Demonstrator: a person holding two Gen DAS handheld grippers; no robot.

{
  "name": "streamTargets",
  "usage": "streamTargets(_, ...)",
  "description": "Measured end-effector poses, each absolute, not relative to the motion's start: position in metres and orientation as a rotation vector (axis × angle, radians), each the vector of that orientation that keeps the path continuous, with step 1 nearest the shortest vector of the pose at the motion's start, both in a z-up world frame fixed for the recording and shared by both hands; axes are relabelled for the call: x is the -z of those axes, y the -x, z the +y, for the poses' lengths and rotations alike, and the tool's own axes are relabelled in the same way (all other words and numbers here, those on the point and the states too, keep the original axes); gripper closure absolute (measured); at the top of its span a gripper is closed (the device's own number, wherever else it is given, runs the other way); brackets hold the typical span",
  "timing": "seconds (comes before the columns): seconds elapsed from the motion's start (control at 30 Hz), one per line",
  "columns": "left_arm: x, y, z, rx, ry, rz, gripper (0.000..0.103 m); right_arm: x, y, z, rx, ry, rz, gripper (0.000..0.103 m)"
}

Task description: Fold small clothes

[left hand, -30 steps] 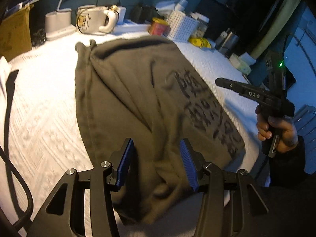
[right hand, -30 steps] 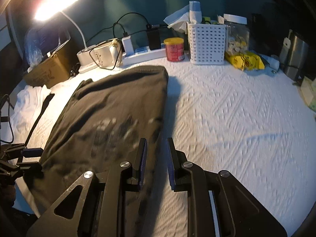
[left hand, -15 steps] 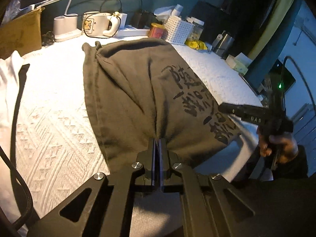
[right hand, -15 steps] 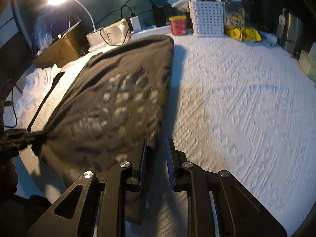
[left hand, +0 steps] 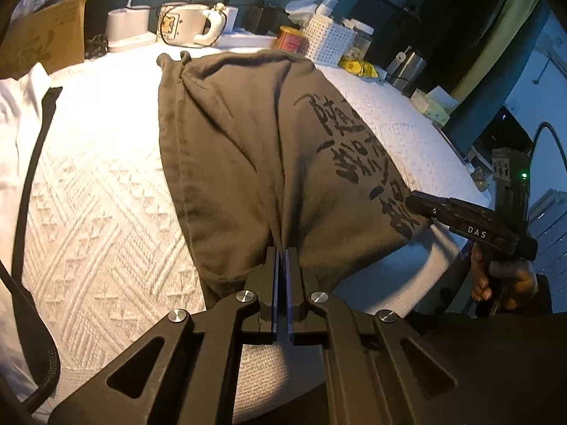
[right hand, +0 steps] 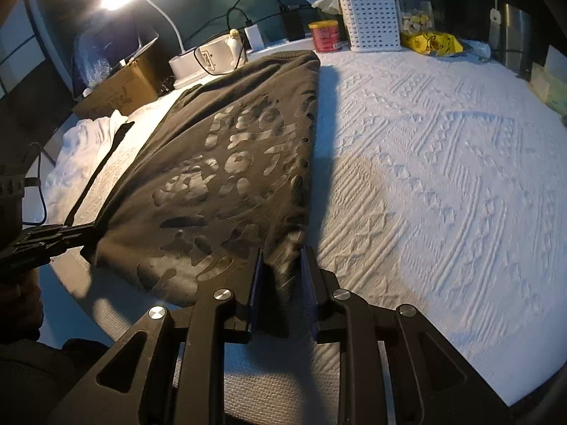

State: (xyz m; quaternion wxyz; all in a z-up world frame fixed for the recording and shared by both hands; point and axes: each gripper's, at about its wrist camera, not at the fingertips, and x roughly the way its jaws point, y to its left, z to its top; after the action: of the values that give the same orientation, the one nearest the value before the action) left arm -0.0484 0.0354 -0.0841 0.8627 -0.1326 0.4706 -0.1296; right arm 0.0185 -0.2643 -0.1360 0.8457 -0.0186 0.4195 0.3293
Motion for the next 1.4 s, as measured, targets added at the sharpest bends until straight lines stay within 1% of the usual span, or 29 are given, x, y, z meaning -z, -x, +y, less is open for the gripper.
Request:
streamTargets(0.1,0.085,0.049,0.035,0.271,0.282,0.99,0.1,0.137,-0.011,-0.263,-0.696,0.048,0.861,0.081)
streamTargets(0.13,0.085,0.049,0.036,0.272,0.283,0.992,0.1,0.137,-0.009,-0.262,-0.697,0.048,0.86,0.091)
streamTargets(0.2,0.085,0.048,0.036,0.273,0.28,0.994,0.099,0.137,-0.005,-0.262,-0.7,0.059,0.852,0.094)
streamTargets(0.47,0.085,0.041,0.026,0.331,0.272,1.023,0.098,0.134,0.008,-0.274,-0.636,0.094,0.832,0.098)
streamTargets(0.63,0.085,0.04,0.008,0.391,0.25,1.051,0.092,0.123,0.013,-0.296,-0.585,0.118,0.818,0.098)
streamTargets(0.73,0.08,0.038,0.001,0.403,0.231,1.057,0.085,0.13,0.016,-0.303,-0.574,0.126,0.841,0.098)
streamTargets(0.8,0.074,0.036,-0.001,0.405,0.22,1.049,0.076,0.136,0.02,-0.306,-0.573,0.118,0.856,0.098)
streamTargets(0.83,0.071,0.036,0.0,0.402,0.218,1.042,0.074,0.136,0.022,-0.308,-0.574,0.111,0.853,0.098)
streamTargets(0.87,0.067,0.034,0.001,0.39,0.215,1.032,0.066,0.136,0.024,-0.308,-0.575,0.113,0.854,0.098)
streamTargets(0.9,0.066,0.032,0.003,0.379,0.213,1.024,0.056,0.135,0.025,-0.307,-0.577,0.119,0.855,0.098)
streamTargets(0.97,0.062,0.026,0.008,0.354,0.213,1.002,0.047,0.134,0.024,-0.31,-0.575,0.104,0.865,0.098)
streamTargets(1.07,0.059,0.011,0.015,0.311,0.204,0.993,0.047,0.133,0.021,-0.313,-0.59,0.084,0.888,0.098)
streamTargets(1.2,0.063,-0.008,0.021,0.274,0.196,0.999,0.047,0.126,0.017,-0.313,-0.588,0.09,0.889,0.09)
streamTargets(1.4,0.066,-0.032,0.02,0.263,0.198,0.995,0.047,0.117,0.004,-0.315,-0.592,0.081,0.874,0.09)
